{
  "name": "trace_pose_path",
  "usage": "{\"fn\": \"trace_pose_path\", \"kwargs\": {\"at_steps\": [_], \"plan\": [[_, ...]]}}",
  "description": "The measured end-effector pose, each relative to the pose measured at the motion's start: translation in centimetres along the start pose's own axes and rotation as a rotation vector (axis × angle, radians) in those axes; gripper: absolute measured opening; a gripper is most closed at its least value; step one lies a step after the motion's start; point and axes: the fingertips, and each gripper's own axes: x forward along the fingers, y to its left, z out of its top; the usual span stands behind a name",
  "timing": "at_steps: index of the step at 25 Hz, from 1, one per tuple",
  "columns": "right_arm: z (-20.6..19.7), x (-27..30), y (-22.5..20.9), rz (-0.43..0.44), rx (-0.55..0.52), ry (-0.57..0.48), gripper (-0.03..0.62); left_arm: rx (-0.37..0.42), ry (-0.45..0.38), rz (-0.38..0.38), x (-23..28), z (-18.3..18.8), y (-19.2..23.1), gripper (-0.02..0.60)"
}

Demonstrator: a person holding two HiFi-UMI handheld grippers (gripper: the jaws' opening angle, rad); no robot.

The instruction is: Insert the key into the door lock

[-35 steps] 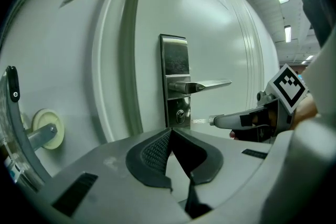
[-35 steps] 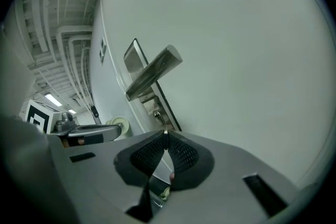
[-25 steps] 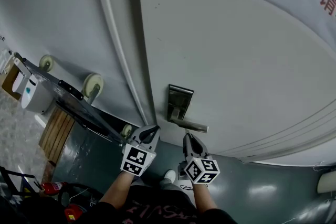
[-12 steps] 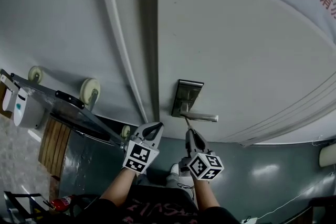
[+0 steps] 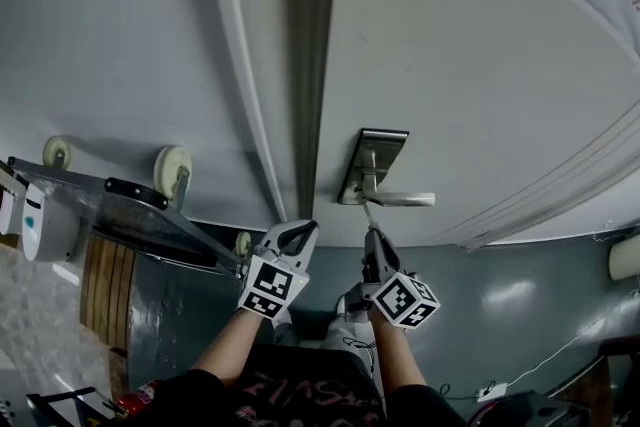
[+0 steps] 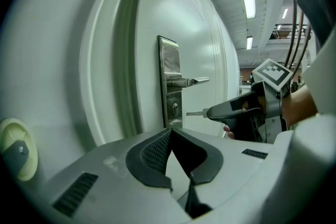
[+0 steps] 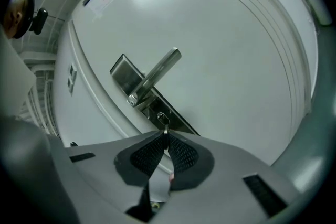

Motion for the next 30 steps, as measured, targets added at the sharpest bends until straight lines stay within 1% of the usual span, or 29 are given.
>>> {"fn": "trace_pose_path", "kwargs": {"at_steps": [5,8,10,12,15,20,30], "plan": [[0.1,0.1,0.3,-0.005,0.115,-0.052,0.078,0.016,-0.004,-0.051,0.1,-0.4,0.1,0.012],[0.4,0.2,0.7,0.009,0.173,-0.075,0.078,0.045,0.001,-0.080,0.2,-0.8,-0.2,0.012],[0.5,0.3,0.7,0.023,0.231,-0.091,0.078,0.048,0.002,-0.096,0.3,-1.1,-0.2,0.012],[0.7,0.5,0.8,0.030,0.273,-0.106,0.078,0.038,0.000,-0.106,0.3,-1.3,-0.1,0.012],[0.8,0.9,0.9,0.034,0.299,-0.118,0.078,0.034,-0.001,-0.113,0.5,-1.4,0.2,0.012],[0.6,1.2,0.7,0.029,0.401,-0.124,0.078,0.035,0.001,-0.120,0.7,-1.7,0.3,0.012],[1.2,2.1,1.1,0.070,0.469,-0.152,0.078,0.026,0.011,-0.111,0.8,-2.2,1.1,0.012]]}}
